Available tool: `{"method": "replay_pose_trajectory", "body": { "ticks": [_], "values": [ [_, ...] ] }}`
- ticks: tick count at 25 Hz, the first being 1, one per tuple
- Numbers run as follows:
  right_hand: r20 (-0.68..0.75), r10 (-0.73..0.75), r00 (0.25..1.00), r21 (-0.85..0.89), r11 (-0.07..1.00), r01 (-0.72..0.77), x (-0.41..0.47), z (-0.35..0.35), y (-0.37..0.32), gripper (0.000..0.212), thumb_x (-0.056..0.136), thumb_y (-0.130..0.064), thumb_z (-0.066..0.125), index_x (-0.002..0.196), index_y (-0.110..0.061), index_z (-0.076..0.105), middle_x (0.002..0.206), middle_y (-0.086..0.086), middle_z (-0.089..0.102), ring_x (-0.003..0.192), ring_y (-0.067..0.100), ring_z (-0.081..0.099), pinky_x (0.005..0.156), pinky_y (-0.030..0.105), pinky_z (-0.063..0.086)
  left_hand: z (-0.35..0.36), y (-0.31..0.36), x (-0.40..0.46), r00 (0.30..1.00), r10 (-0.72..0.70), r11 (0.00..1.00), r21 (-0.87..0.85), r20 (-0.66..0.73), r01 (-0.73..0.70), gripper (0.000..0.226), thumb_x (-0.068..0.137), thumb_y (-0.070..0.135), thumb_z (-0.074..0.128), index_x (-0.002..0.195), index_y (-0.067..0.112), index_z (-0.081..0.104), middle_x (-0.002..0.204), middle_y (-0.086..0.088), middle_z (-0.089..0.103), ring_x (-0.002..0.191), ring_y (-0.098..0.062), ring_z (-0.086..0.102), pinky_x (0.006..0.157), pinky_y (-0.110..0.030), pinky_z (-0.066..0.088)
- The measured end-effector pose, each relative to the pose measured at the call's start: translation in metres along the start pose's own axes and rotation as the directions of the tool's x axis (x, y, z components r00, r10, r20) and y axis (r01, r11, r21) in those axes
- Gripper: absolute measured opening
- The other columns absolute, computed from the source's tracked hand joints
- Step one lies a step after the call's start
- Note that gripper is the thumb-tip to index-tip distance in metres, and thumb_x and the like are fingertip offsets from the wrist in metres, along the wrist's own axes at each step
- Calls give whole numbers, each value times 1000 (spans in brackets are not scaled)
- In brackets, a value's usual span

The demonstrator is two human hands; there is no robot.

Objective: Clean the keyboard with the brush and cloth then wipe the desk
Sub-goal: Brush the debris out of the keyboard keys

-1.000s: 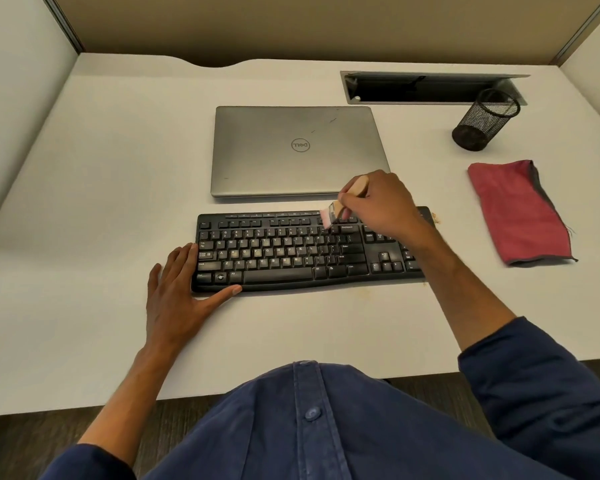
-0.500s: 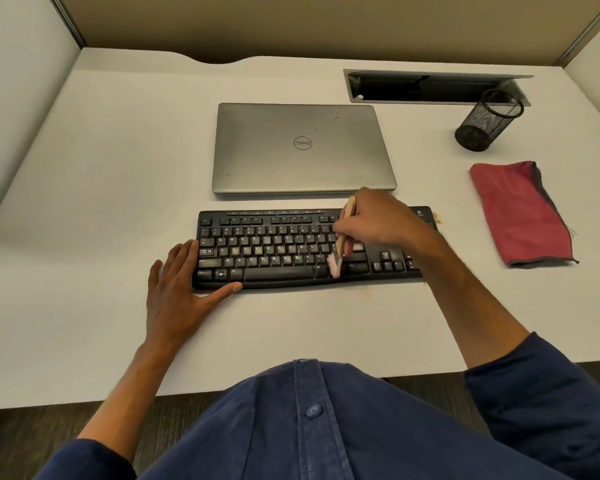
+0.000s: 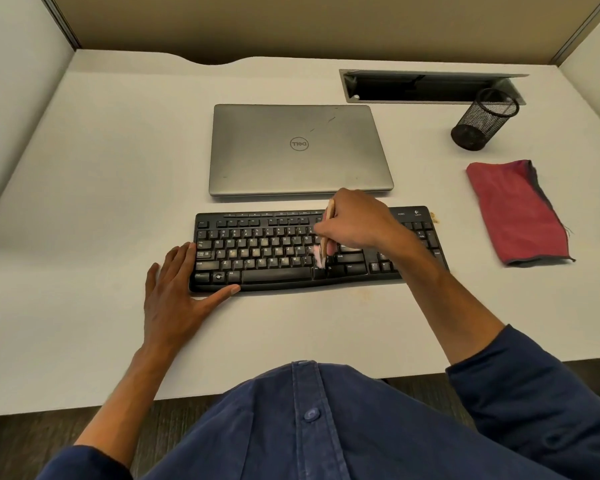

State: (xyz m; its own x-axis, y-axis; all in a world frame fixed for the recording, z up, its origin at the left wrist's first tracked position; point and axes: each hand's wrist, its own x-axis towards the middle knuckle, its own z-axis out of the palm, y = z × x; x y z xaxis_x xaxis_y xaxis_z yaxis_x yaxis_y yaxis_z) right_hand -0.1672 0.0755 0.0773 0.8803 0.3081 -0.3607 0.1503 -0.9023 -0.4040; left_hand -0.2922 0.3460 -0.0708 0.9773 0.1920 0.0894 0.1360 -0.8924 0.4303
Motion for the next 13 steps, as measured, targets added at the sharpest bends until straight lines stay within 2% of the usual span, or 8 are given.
{"method": "replay_pose_trajectory", "body": {
  "ticks": [2, 5, 7, 10, 13],
  "values": [
    [25, 15, 1000, 31, 999, -16, 2, -6, -2, 15, 87, -24, 63, 78, -15, 70, 64, -7, 72, 66, 5, 65, 62, 26, 45, 0, 0, 0, 1000, -2, 1000, 0, -7, 2, 109, 73, 88, 43, 154, 15, 33, 158, -5, 37, 149, -21, 26, 122, -48, 17],
    [-213, 36, 976, 102, 995, -15, 14, -5, -6, 14, 87, -27, 62, 87, -17, 72, 69, -7, 73, 71, 9, 68, 67, 28, 52, 0, 1, -1, 1000, -14, 1000, -3, -2, 14, 110, 73, 87, 43, 155, 16, 32, 159, -4, 35, 150, -19, 24, 123, -46, 15],
    [-272, 37, 962, 110, 994, -7, 20, -1, -9, 16, 87, -27, 61, 88, -17, 73, 71, -6, 73, 74, 13, 69, 70, 30, 55, 0, 1, -1, 1000, -16, 1000, -5, -2, 16, 110, 73, 88, 43, 155, 15, 32, 159, -4, 35, 150, -19, 24, 123, -46, 15],
    [-199, 10, 980, 59, 998, 1, 17, 7, -10, 17, 85, -26, 61, 85, -14, 72, 70, -3, 73, 72, 14, 70, 74, 35, 57, 0, 1, 0, 1000, -11, 1000, 1, -5, 11, 109, 73, 87, 43, 155, 16, 32, 159, -3, 36, 150, -19, 24, 123, -47, 16],
    [-106, -16, 994, 36, 999, 20, 1, 13, -8, 21, 85, -26, 62, 76, -12, 74, 63, -6, 72, 67, 8, 69, 69, 28, 55, 1, 0, 0, 1000, -9, 1000, 7, -5, 9, 109, 73, 87, 44, 154, 15, 33, 159, -4, 36, 149, -20, 25, 122, -48, 17]
  ]
}}
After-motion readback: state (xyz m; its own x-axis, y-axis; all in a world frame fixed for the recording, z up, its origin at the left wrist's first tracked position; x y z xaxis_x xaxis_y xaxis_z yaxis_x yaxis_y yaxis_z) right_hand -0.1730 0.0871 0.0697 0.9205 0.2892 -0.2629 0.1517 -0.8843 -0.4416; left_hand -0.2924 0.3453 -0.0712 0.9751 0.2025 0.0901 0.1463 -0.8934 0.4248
